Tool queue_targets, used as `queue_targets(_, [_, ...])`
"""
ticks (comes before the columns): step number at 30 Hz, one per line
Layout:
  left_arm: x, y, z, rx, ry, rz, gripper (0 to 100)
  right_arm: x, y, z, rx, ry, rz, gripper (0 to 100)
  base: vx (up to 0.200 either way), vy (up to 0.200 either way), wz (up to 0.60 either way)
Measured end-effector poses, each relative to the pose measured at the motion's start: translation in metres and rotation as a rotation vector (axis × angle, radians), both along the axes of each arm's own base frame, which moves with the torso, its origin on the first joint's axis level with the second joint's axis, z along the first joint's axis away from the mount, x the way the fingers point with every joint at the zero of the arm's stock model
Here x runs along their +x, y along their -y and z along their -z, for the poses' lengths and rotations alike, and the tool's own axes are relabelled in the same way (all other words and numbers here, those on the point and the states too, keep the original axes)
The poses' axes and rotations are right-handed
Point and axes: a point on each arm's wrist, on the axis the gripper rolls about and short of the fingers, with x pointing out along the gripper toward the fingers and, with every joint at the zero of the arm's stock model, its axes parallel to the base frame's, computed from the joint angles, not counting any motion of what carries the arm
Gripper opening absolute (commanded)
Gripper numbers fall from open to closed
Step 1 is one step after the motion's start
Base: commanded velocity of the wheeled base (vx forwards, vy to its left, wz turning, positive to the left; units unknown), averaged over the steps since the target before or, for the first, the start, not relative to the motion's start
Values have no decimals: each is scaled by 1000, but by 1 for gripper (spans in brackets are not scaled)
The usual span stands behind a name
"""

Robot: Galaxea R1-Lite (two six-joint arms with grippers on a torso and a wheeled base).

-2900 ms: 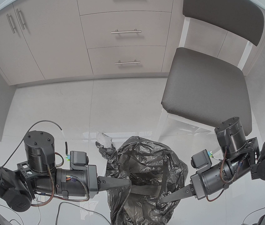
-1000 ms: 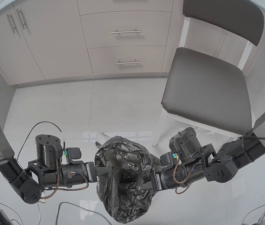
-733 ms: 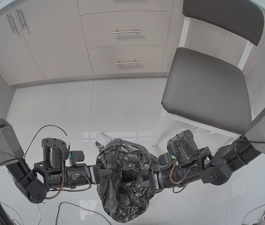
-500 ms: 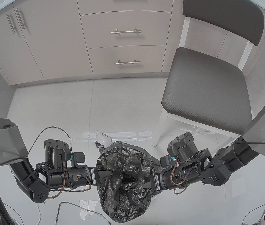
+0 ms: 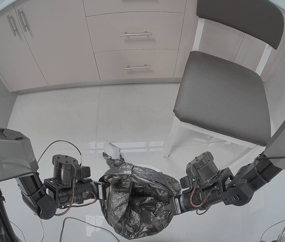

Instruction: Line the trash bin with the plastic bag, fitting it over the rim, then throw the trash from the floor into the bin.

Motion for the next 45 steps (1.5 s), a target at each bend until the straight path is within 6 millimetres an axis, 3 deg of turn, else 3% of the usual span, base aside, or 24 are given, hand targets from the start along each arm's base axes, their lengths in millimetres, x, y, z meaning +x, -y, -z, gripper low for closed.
queue_targets(18, [6,4,26,16,-27,8,0,-9,12,9,-76,8,-7,0,0,0,0])
queue_targets(45, [49,-10,59,-12,56,-116,0,8,17,13,-128,60,43,0,0,0,0])
